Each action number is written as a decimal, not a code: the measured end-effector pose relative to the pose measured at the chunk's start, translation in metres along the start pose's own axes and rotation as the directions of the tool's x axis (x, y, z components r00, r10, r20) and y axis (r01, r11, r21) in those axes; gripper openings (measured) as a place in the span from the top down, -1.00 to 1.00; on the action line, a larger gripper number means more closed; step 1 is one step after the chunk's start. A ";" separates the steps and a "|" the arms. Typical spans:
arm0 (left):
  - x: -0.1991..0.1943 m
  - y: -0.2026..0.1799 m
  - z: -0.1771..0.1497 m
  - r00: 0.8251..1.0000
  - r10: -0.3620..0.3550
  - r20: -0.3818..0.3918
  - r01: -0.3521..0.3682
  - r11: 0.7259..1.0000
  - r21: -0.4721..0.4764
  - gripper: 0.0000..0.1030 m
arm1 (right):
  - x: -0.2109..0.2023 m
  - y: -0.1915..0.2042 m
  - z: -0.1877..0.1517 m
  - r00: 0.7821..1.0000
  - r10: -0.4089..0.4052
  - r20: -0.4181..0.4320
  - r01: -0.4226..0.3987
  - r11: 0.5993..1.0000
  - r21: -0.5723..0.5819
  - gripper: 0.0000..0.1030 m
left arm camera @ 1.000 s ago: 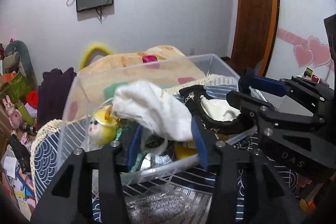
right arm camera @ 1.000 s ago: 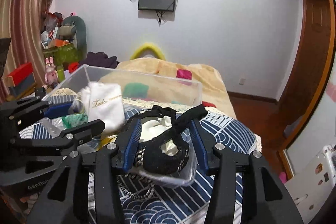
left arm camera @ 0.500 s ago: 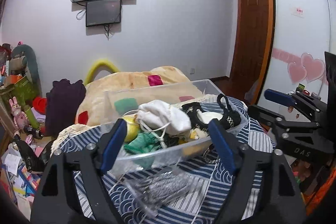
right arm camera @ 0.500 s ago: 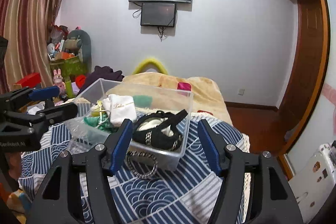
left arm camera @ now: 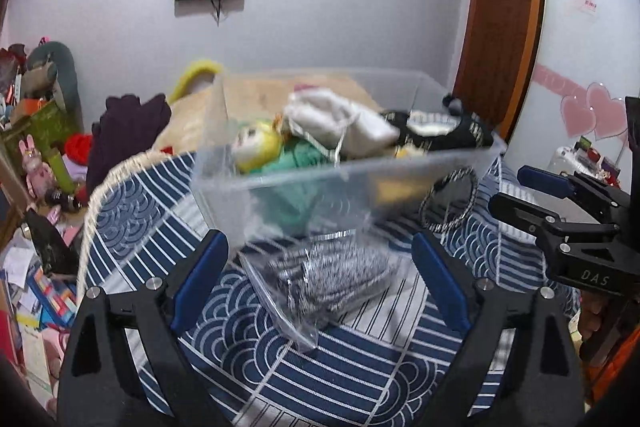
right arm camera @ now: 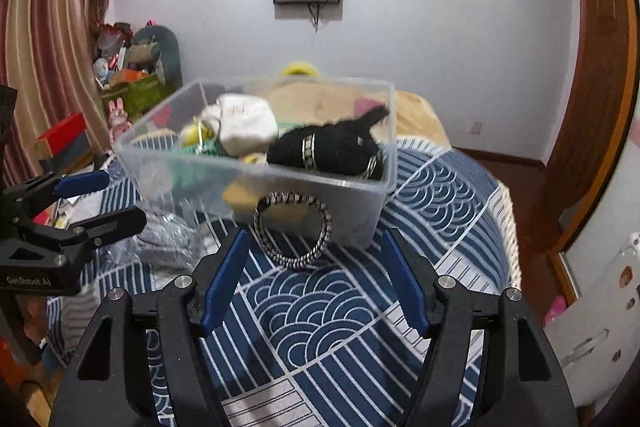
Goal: Organize soft objects
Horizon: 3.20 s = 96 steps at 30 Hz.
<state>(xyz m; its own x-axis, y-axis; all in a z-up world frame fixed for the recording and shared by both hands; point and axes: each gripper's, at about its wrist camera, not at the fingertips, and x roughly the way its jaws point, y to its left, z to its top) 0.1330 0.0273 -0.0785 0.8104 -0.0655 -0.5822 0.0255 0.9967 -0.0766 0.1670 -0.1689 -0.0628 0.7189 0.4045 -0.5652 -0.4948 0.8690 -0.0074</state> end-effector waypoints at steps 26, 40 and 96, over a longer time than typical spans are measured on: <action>0.032 -0.009 -0.032 0.998 -0.007 -0.056 0.008 1.000 0.013 0.08 | 0.007 -0.006 -0.009 0.997 0.071 -0.025 -0.070 0.996 0.058 0.85; -0.033 -0.011 -0.021 0.996 -0.005 0.089 0.002 1.000 0.030 0.37 | -0.037 -0.011 0.008 0.991 0.089 0.099 -0.095 0.993 0.064 0.86; -0.086 -0.010 0.041 0.961 -0.012 0.276 0.010 1.000 0.006 -0.48 | -0.091 0.003 0.046 0.957 0.064 0.284 -0.059 0.998 -0.027 -0.42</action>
<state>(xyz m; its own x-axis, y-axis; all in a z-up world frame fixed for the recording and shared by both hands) 0.0867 0.0246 0.0057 0.9400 -0.0617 -0.3355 0.0377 0.9963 -0.0777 0.1226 -0.1904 0.0264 0.7949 0.5235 -0.3067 -0.5490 0.8358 0.0038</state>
